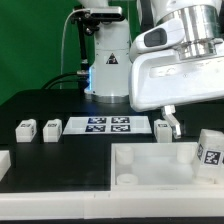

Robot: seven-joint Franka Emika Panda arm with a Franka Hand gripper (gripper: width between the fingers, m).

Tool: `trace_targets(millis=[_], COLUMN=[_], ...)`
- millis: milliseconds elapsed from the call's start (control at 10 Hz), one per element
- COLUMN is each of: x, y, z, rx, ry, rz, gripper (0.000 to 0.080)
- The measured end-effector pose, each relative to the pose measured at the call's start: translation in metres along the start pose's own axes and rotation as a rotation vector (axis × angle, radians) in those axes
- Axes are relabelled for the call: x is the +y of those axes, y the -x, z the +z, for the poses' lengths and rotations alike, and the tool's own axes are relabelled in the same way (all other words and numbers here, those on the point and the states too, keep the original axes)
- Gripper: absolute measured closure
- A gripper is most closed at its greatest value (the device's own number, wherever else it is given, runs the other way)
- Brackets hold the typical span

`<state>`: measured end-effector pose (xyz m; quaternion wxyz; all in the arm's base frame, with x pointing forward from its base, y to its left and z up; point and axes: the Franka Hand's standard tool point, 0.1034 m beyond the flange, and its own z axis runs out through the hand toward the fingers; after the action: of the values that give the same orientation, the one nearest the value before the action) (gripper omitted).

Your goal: Assemble one leg

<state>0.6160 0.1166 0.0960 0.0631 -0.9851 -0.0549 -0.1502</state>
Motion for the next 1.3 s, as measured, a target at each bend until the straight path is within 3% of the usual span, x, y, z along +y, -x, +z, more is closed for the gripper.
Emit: trace_targets(millis=[300,500,1100,1300], x=[-0.002,0.001,0.004,0.004], y=[0.001,-0.002,-0.001,-0.001], z=[0.004,0.01,0.019,0.019], rx=[-0.314,-0.43,-0.396,-0.397], ry=[-0.045,-0.064,-0.053,-0.05], rz=[0.01,0.014,0.042,0.06], gripper=[0.015,0.015,0.015,0.0414])
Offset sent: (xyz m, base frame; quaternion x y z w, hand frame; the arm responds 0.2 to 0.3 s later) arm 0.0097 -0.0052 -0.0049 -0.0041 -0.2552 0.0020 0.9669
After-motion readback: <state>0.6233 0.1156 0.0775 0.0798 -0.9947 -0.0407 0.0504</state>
